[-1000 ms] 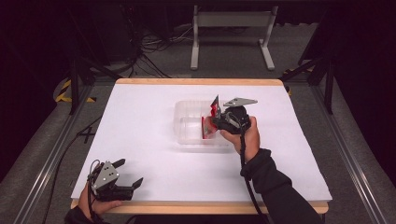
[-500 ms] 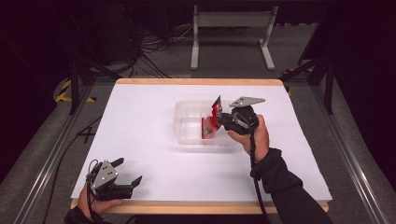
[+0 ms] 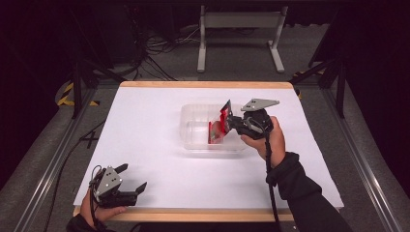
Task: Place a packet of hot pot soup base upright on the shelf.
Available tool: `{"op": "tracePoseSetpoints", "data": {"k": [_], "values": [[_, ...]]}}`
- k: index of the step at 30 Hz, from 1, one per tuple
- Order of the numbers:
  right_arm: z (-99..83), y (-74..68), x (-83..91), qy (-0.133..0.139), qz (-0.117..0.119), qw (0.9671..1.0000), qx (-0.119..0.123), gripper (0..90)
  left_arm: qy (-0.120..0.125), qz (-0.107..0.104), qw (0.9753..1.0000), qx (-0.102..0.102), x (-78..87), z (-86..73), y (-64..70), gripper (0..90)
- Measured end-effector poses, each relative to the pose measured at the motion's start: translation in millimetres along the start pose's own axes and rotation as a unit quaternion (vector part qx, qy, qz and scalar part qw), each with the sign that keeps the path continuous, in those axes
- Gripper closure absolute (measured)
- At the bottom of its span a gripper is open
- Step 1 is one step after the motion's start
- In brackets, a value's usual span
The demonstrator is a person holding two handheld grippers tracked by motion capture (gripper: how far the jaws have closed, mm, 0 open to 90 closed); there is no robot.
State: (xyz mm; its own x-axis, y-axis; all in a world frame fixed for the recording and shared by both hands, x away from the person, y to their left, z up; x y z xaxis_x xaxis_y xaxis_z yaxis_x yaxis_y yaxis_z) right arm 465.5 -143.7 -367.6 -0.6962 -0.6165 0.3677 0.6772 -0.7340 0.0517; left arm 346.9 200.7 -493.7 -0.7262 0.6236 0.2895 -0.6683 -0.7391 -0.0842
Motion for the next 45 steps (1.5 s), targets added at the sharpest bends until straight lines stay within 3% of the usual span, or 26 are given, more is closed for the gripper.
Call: {"op": "tracePoseSetpoints", "data": {"k": [14, 21, 35, 45], "values": [[-2.7, 3.0, 17.3, -0.001, 0.0, 0.9999, 0.01, 79.4, 0.002, -0.004, 1.0, 0.003, 0.2, 1.5, 2.2, 9.8], [-13.1, 3.3, 29.1, -0.013, 0.003, 0.9991, 0.039, 77.0, -0.001, -0.002, 1.0, 0.002, 0.8, 0.8, 2.2, 9.7], [-27.2, 8.2, 53.7, -0.019, 0.009, 0.9978, 0.062, 73.6, -0.006, -0.003, 1.0, -0.001, 0.6, -0.4, 2.7, 9.4], [-42.0, 10.0, 62.3, -0.037, -0.001, 0.9961, 0.081, 69.8, -0.005, -0.002, 1.0, 0.001, 1.0, 0.1, 2.5, 9.4]]}}
Point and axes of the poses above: each handheld gripper's, and its own axes: x roughly backward along the jaws, z roughly out of its top, y roughly to its right, the point moved 8 cm from there along -x, roughly forward along the jaws, and after that the axes turned 14 degrees about y, right-handed, at the moved point
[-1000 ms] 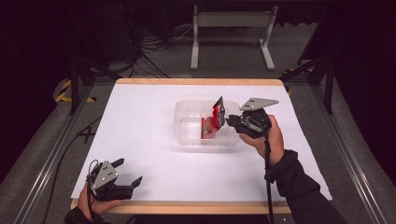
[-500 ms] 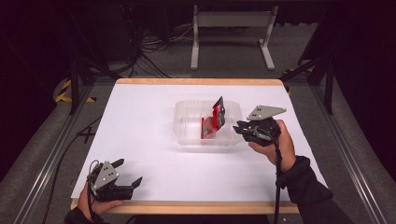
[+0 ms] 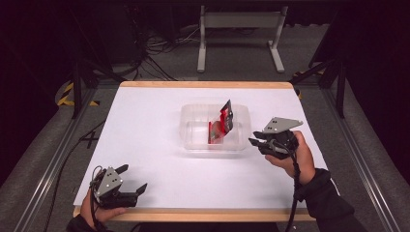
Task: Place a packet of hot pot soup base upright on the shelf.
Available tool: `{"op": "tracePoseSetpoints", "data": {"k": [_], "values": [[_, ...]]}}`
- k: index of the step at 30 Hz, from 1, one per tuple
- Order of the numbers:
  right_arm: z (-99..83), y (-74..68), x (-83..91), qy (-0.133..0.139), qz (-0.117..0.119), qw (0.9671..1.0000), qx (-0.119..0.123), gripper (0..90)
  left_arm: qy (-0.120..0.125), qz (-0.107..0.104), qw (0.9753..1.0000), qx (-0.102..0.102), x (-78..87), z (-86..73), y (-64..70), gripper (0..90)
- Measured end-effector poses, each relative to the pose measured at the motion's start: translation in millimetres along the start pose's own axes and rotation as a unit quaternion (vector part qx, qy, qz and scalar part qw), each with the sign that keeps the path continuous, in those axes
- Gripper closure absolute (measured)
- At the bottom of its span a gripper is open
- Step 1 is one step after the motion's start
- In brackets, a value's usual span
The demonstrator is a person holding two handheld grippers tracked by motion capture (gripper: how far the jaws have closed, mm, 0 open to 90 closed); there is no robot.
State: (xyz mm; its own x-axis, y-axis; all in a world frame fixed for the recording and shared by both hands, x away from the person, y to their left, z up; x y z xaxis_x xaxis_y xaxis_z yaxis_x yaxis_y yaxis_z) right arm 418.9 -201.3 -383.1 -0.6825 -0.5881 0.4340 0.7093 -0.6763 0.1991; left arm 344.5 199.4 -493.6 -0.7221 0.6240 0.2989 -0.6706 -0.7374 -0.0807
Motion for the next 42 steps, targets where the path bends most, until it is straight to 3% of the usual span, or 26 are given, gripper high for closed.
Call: {"op": "tracePoseSetpoints", "data": {"k": [10, 21, 25, 30, 36, 42], "values": [[-17.8, -3.0, 6.5, -0.011, 0.001, 0.9997, 0.024, 64.2, 0.004, -0.003, 1.0, 0.0, 0.3, 0.4, 0.4, 9.4], [-35.9, 2.8, 17.6, 0.003, -0.011, 0.9997, 0.021, 54.6, 0.001, -0.005, 1.0, -0.001, -0.1, -0.1, 1.6, 9.4], [-45.3, 5.8, 22.2, 0.007, -0.023, 0.9992, 0.032, 49.4, -0.002, -0.003, 1.0, -0.004, -0.3, -0.5, 1.4, 9.5], [-52.8, 9.3, 25.8, 0.007, -0.028, 0.9992, 0.026, 46.2, -0.002, -0.003, 1.0, -0.004, -0.2, -0.6, 1.4, 9.6], [-68.1, 15.0, 32.3, 0.018, -0.03, 0.9994, -0.002, 39.9, -0.004, -0.005, 1.0, -0.004, 0.0, -0.8, 2.1, 9.9], [-83.1, 21.1, 35.7, 0.009, -0.043, 0.9988, -0.022, 35.2, -0.004, -0.005, 1.0, -0.005, 0.3, -0.9, 1.8, 10.0]]}}
Point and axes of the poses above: each handheld gripper's, and its own axes: x roughly backward along the jaws, z roughly out of its top, y roughly to its right, the point moved 8 cm from there along -x, roughly forward along the jaws, and after that the axes turned 14 degrees about y, right-handed, at the moved point
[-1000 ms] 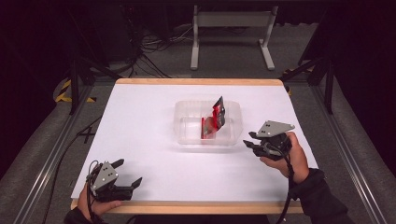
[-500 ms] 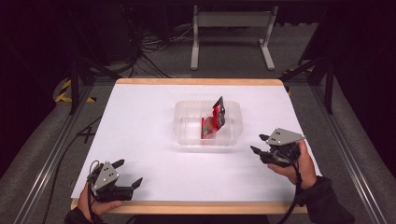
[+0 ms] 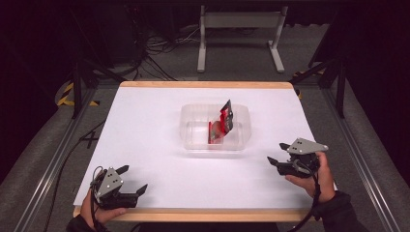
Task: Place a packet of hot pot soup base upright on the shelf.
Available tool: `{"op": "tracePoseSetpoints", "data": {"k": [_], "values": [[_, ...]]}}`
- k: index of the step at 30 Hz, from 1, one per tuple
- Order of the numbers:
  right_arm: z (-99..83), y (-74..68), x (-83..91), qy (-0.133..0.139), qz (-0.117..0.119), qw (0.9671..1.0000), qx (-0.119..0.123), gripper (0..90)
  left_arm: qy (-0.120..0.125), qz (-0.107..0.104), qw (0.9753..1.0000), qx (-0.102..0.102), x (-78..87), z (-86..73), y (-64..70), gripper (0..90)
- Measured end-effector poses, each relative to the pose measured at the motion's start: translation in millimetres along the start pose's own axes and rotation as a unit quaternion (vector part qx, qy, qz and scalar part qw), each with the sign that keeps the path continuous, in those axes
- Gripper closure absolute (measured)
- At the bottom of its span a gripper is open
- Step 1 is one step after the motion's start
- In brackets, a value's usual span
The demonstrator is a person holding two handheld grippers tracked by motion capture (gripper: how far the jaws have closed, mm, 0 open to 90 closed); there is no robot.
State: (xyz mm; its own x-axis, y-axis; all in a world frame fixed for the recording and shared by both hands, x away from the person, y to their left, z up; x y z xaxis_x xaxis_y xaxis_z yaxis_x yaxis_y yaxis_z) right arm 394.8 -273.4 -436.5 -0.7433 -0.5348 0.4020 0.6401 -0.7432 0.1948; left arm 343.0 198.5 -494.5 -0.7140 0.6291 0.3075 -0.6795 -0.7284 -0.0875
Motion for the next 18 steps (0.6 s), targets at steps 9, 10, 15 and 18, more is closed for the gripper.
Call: {"op": "tracePoseSetpoints", "data": {"k": [9, 10, 15, 18], "values": [[-20.4, 11.0, 7.5, -0.011, -0.026, 0.9996, -0.004, 28.9, 0.002, -0.001, 1.0, -0.002, 0.3, 0.0, -0.2, 10.0], [-21.9, 12.0, 8.0, -0.011, -0.028, 0.9995, -0.003, 28.0, 0.002, 0.0, 1.0, -0.001, 0.2, 0.0, -0.4, 9.9], [-33.1, 17.8, 12.8, -0.017, -0.042, 0.999, 0.005, 24.8, 0.001, 0.0, 1.0, -0.002, 0.2, -0.2, -0.4, 9.9], [-37.7, 19.3, 15.5, -0.016, -0.043, 0.999, 0.003, 23.3, 0.001, 0.0, 1.0, -0.003, 0.2, -0.2, -0.6, 9.9]]}}
Point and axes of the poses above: each handheld gripper's, and its own axes: x roughly backward along the jaws, z roughly out of its top, y roughly to its right, the point moved 8 cm from there along -x, roughly forward along the jaws, and after that the axes turned 14 degrees about y, right-handed, at the moved point
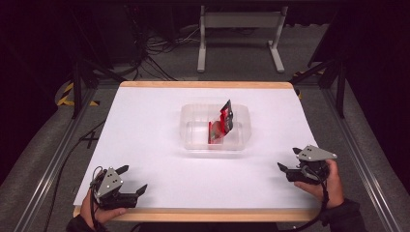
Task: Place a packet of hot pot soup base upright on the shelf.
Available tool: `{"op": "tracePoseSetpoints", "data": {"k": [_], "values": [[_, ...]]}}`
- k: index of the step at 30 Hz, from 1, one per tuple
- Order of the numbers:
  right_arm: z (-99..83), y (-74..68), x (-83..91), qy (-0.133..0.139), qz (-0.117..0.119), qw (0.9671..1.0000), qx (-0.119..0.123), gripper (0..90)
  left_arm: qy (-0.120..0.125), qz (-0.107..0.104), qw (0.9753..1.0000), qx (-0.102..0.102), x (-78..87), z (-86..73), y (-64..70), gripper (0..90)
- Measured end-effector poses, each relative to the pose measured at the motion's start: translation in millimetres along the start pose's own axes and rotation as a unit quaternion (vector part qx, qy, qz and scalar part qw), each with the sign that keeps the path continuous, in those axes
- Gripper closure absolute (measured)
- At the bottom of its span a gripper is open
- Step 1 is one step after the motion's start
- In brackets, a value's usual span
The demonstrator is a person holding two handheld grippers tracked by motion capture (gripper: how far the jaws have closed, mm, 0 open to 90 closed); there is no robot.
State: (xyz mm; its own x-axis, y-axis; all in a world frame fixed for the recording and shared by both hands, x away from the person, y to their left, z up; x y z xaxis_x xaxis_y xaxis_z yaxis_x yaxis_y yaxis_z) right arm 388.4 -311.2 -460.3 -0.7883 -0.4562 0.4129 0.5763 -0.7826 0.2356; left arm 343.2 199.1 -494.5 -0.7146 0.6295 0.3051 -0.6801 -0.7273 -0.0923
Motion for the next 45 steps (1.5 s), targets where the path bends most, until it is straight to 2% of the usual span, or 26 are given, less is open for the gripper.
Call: {"op": "tracePoseSetpoints", "data": {"k": [7, 13, 17, 22, 30, 34, 45], "values": [[-11.5, 3.0, 5.7, 0.003, -0.008, 1.0, 0.004, 21.0, 0.003, 0.001, 1.0, 0.0, 0.7, 0.2, -0.6, 9.9], [-17.4, 3.3, 13.7, 0.025, -0.009, 0.9996, -0.007, 20.3, 0.005, 0.0, 1.0, 0.003, 1.5, 0.6, -0.7, 9.9], [-20.3, 3.8, 20.8, 0.042, -0.012, 0.9988, -0.022, 19.9, 0.007, -0.001, 1.0, 0.0, 1.2, 1.3, -0.8, 9.8], [-28.3, 6.8, 27.2, 0.05, -0.023, 0.9974, -0.045, 19.8, 0.012, -0.001, 0.9999, 0.001, 2.3, 2.4, -1.5, 9.8], [-34.4, 14.9, 37.5, 0.078, -0.041, 0.9923, -0.087, 19.8, 0.018, -0.005, 0.9998, 0.005, 3.0, 3.7, -1.8, 9.8], [-34.4, 17.2, 39.8, 0.083, -0.049, 0.9914, -0.088, 19.8, 0.019, -0.004, 0.9998, 0.005, 3.0, 3.8, -2.3, 9.8], [-34.9, 16.5, 38.8, 0.077, -0.059, 0.9924, -0.076, 19.7, 0.02, -0.006, 0.9998, 0.006, 2.8, 3.8, -2.8, 9.8]]}}
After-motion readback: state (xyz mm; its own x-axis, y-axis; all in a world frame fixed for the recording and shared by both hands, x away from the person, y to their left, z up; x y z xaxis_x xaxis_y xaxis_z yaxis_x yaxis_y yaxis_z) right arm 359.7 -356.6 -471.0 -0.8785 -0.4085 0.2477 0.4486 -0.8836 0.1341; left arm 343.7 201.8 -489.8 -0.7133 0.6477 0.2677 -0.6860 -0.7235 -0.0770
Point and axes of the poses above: each handheld gripper's, and its own axes: x roughly backward along the jaws, z roughly out of its top, y roughly to its right, the point moved 8 cm from there along -x, roughly forward along the jaws, and after that the axes turned 14 degrees about y, right-handed, at the moved point
